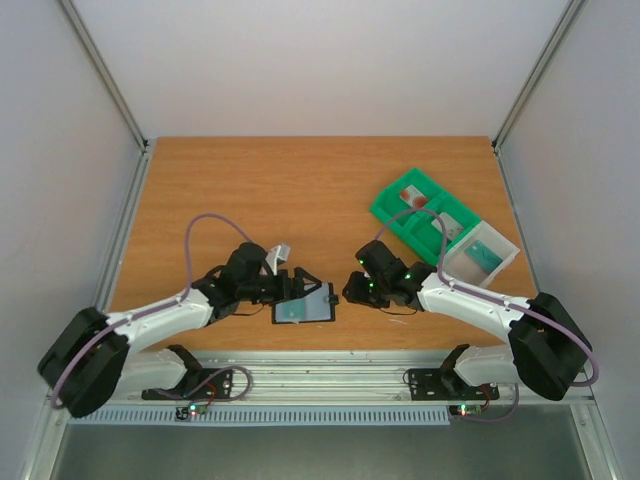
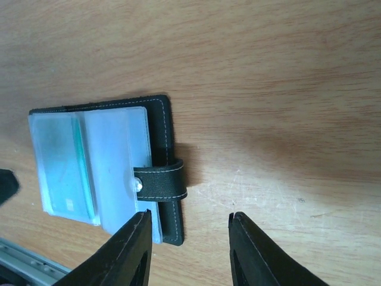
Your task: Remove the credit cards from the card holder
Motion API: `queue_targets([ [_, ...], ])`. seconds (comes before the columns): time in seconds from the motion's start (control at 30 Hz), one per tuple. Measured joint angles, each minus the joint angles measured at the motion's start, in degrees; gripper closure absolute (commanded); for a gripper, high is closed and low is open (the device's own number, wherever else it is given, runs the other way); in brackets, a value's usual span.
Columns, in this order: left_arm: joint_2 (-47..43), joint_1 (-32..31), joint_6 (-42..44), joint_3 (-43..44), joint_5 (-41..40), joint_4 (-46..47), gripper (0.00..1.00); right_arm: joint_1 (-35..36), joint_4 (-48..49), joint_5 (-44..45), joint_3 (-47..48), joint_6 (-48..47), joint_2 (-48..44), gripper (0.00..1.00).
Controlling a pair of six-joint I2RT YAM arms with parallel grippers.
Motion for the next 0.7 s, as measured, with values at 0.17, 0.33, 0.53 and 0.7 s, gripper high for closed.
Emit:
queue_targets([
  [0.17,-7.61,2.86,4.46,1.14,-4.42,-10.71,0.01,0.63,1.81,-1.38,0.04,0.02,0.59,0.58],
  [0.33,-8.20,5.40,6.56,1.20,-5.16,-16.04,0.00,2.34,4.35,-2.86,0.52,0.20,4.26,0.57],
  [0.53,-6.25,6.10,6.80,0.46,-3.58,-15.50,0.01,3.85,5.60,-3.43,1.33,0.37,7.48,0.56],
  [0.7,-3.39,6.10,6.40,0.04,-1.66,-14.19,0.01,3.93,6.05,-3.48,1.33,0.46,8.81,0.56],
])
